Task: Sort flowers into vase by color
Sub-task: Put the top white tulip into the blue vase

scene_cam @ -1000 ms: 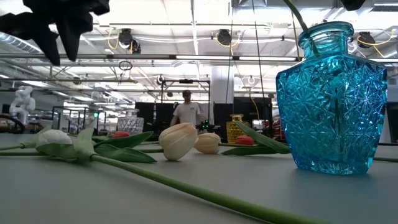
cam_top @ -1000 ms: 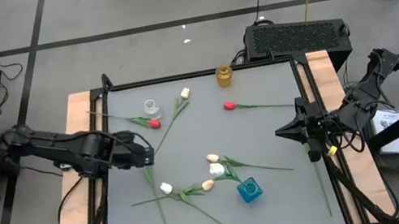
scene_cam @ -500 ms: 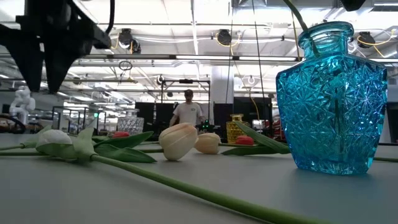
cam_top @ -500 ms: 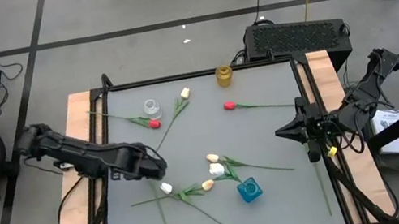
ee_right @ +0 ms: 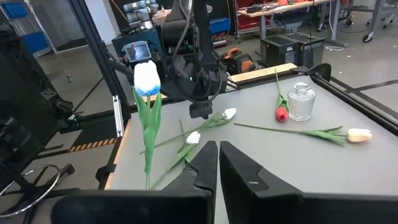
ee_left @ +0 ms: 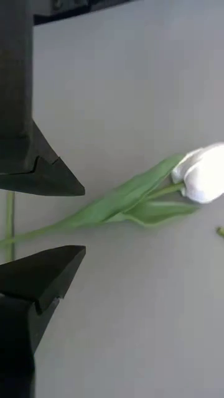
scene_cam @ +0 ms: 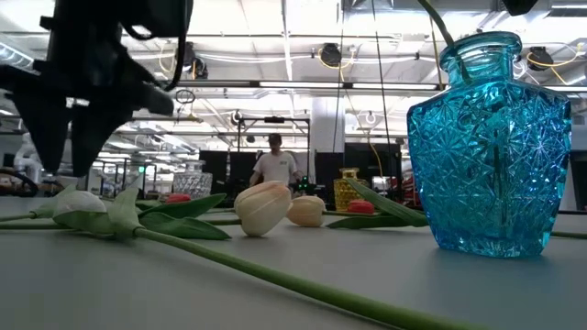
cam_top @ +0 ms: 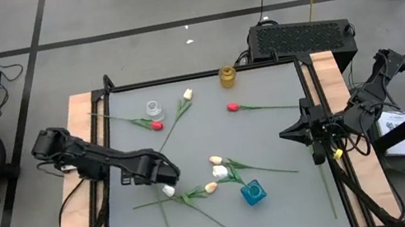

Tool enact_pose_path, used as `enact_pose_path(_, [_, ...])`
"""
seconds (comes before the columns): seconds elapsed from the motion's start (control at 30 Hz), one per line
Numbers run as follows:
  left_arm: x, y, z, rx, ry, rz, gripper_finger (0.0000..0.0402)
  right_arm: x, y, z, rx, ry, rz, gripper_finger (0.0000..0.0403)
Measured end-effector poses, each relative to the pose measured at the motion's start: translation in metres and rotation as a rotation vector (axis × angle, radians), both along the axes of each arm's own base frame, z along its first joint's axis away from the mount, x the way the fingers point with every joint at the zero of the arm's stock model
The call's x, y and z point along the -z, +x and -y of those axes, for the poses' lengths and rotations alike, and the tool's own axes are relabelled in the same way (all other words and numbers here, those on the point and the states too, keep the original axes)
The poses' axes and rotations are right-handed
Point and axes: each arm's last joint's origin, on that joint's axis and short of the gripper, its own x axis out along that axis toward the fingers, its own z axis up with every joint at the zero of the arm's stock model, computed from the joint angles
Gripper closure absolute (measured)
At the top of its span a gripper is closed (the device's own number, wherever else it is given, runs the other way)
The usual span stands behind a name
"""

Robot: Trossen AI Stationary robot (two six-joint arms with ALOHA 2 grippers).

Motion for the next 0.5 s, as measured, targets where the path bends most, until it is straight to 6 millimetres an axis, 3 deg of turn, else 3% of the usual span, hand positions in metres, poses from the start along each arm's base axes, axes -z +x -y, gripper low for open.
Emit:
enact_pose_path(0.3, [0.011,0.003,0.000,-0.003,0.022,-0.045,0.0254,0.000,0.000,0.000,-0.004,0.001,-0.001,0.0392])
enact_pose_path(0.5, [0.031,-0.010,-0.004,-0.003,0.022,-0.100,0.0254,0.000,0.000,0.000,-0.004,0.006,0.004,0.0392])
